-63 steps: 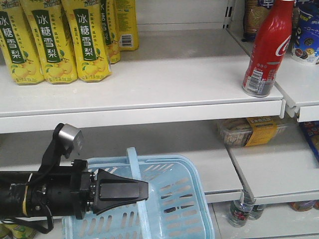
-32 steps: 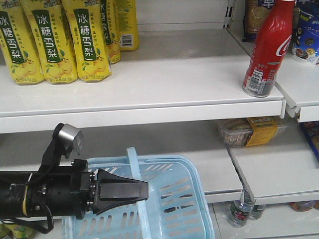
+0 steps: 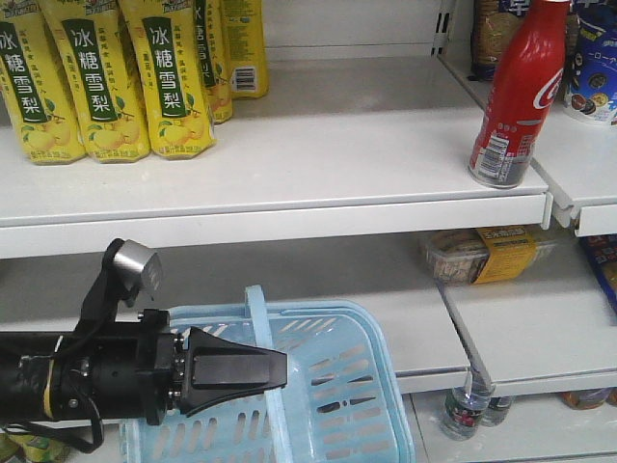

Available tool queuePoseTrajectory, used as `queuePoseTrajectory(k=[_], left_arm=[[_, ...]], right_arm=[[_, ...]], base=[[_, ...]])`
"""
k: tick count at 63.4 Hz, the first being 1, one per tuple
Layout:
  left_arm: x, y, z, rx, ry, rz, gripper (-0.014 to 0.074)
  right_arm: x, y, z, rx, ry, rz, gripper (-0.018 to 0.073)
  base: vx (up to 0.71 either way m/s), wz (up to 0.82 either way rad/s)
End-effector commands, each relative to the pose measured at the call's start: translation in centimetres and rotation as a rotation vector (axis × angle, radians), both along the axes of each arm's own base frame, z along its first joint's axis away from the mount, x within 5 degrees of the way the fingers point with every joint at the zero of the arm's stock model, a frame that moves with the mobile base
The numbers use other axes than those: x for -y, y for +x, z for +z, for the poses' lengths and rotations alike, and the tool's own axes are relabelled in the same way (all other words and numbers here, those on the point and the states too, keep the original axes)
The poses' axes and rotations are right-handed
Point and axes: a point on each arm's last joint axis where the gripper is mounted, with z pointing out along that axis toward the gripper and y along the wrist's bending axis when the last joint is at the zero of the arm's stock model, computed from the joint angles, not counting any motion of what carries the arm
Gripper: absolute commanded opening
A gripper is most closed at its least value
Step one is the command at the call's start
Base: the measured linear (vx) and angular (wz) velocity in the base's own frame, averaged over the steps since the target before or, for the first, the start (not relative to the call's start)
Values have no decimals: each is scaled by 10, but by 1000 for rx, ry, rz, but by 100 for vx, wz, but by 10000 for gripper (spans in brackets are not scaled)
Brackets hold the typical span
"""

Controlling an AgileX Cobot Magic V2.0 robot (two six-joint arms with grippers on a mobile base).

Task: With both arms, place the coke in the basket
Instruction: 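Reach the right gripper toward the red Coca-Cola bottle on the shelf, then close the right gripper on the bottle cap and lift it off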

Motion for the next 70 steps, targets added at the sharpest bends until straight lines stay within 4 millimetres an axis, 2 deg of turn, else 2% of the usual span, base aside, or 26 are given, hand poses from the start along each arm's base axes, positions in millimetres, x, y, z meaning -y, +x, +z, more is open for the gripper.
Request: queuePoseTrajectory(k=[1, 13, 22, 33, 50, 64, 70], left_arm=[[2, -11, 30, 48, -215, -120, -8], [2, -11, 30, 48, -215, -120, -8], [2, -11, 30, 48, -215, -120, -8], [2, -11, 30, 48, -215, -120, -8], [2, -11, 30, 48, -215, -120, -8], [2, -11, 30, 48, -215, -120, -8], [2, -11, 30, 48, -215, -120, -8]], right_arm=[[3, 14, 15, 26, -22, -27, 729], [0, 45, 40, 1, -81, 11, 715], [-6, 75, 65, -8, -112, 88, 700], [-5, 113, 89, 15, -125, 93, 690], [-12, 179, 99, -24, -97, 150, 680], [-26, 231, 92, -64, -111, 125, 667], [-30, 242, 90, -75, -105, 124, 641]], base=[[0, 0], [0, 0], [0, 0], [0, 0], [0, 0], [0, 0], [0, 0]])
